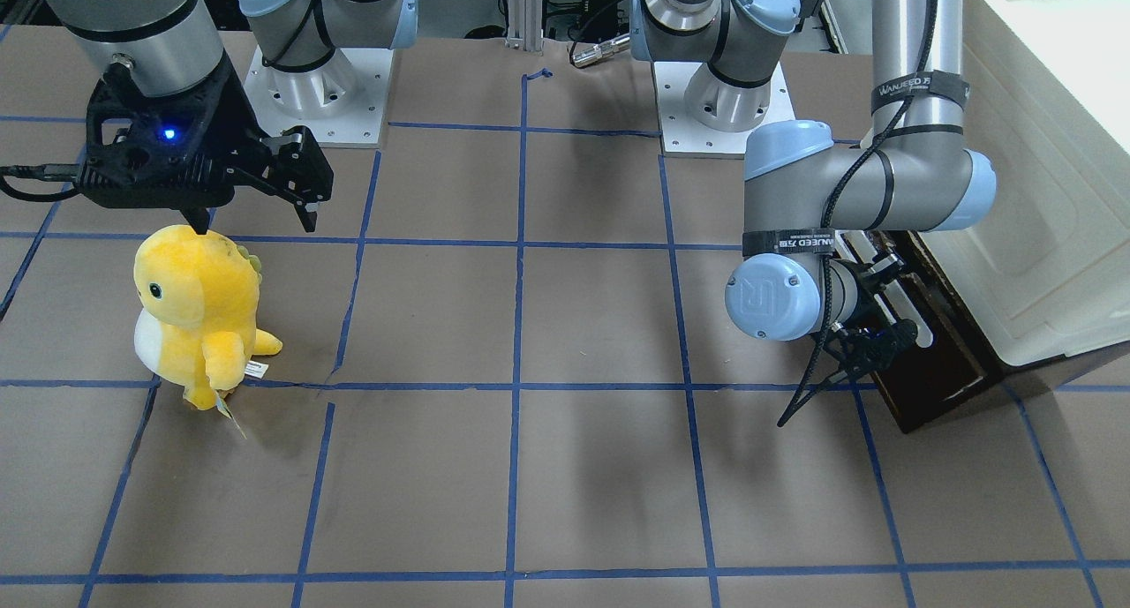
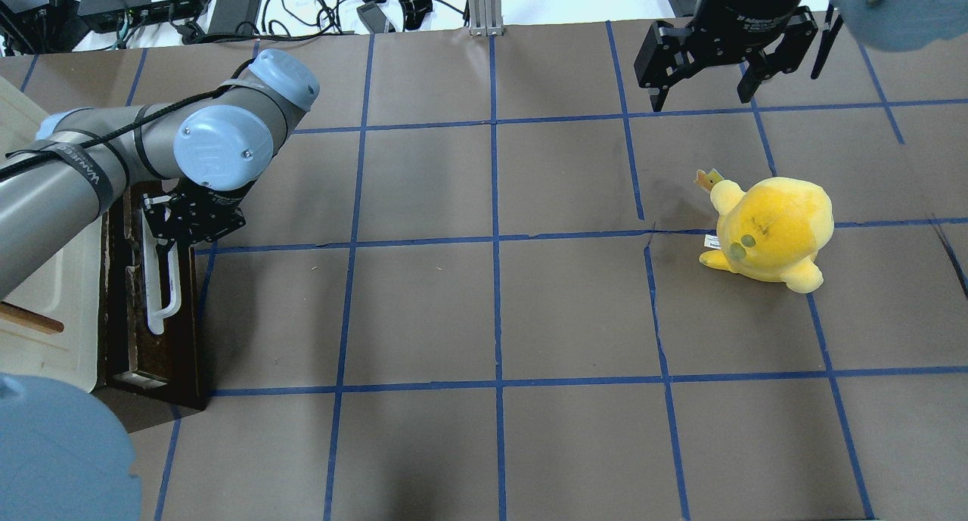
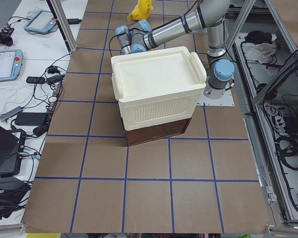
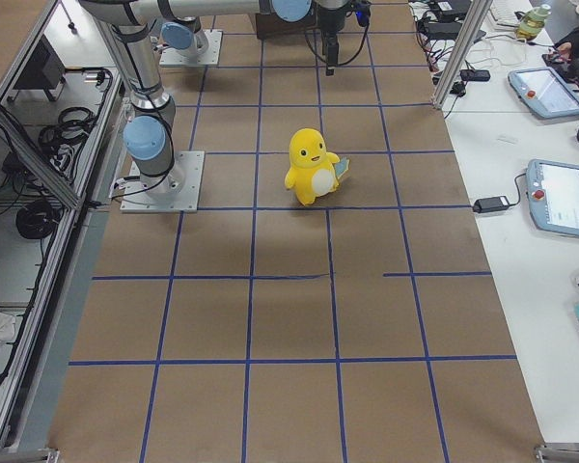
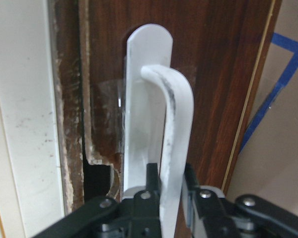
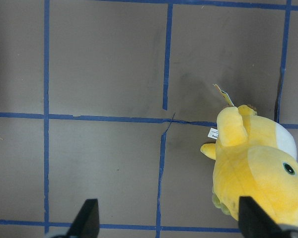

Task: Pull drawer sideways
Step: 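Pull the handle with the left gripper, sliding the drawer out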

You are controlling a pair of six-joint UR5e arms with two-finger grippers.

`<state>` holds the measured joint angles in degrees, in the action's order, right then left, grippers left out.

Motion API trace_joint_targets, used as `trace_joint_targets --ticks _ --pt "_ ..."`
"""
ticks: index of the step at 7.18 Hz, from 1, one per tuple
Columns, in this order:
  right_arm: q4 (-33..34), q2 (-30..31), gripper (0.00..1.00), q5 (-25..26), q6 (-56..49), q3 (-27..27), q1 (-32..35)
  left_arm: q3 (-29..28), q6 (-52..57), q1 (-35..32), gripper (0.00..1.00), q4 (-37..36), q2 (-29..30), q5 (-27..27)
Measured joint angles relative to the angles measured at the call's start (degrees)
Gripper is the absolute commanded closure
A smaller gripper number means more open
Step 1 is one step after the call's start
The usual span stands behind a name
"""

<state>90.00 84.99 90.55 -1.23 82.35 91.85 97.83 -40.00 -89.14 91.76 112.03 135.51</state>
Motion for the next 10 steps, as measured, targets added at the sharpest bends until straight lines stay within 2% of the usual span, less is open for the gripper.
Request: trace_joint_targets --ticks 10 --pt "0.0 0.0 0.0 0.0 0.0 0.0 0.0 -1.1 -1.4 -3.9 0.92 0.6 0.4 -2.0"
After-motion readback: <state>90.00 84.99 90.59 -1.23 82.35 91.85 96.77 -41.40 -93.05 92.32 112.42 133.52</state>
